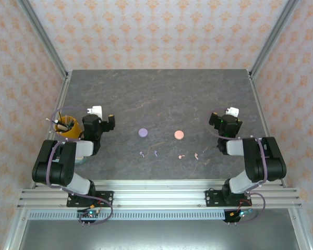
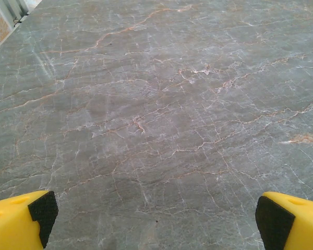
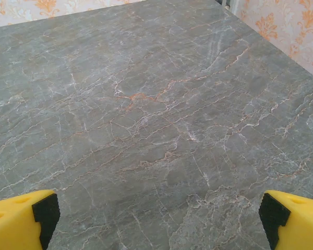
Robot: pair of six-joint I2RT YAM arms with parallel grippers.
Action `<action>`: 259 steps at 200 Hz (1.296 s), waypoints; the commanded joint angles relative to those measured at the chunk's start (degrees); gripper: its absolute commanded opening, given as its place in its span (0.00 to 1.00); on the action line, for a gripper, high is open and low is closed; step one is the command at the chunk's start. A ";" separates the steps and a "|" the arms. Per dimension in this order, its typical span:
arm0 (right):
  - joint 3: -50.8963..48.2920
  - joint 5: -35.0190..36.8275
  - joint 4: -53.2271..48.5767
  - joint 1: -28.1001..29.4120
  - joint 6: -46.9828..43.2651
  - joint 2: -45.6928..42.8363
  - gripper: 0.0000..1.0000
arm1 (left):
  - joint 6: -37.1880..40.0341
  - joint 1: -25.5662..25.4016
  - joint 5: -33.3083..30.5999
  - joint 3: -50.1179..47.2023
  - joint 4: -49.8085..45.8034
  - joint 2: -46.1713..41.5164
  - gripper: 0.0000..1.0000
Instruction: Insert the wireless bluetooth earbuds into the charging case
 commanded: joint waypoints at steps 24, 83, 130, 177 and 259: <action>0.43 -0.51 1.00 -0.28 -0.74 -0.76 0.99 | -0.34 -0.47 -1.41 0.62 1.87 -0.17 1.00; 0.69 -0.59 0.67 -0.28 -0.61 -0.58 0.99 | -0.42 -0.48 -1.41 0.82 1.72 -0.15 1.00; 0.59 2.93 -0.17 -0.31 0.86 -2.22 0.99 | -0.77 -0.39 -2.12 3.65 -5.48 -2.35 1.00; 8.17 13.47 -21.78 -0.37 7.22 -11.82 1.00 | -2.93 -0.48 -5.48 12.17 -26.69 -8.27 1.00; 32.68 -0.33 -64.47 -0.13 20.44 -8.44 0.95 | -20.88 -1.00 -5.00 28.75 -55.43 -9.35 1.00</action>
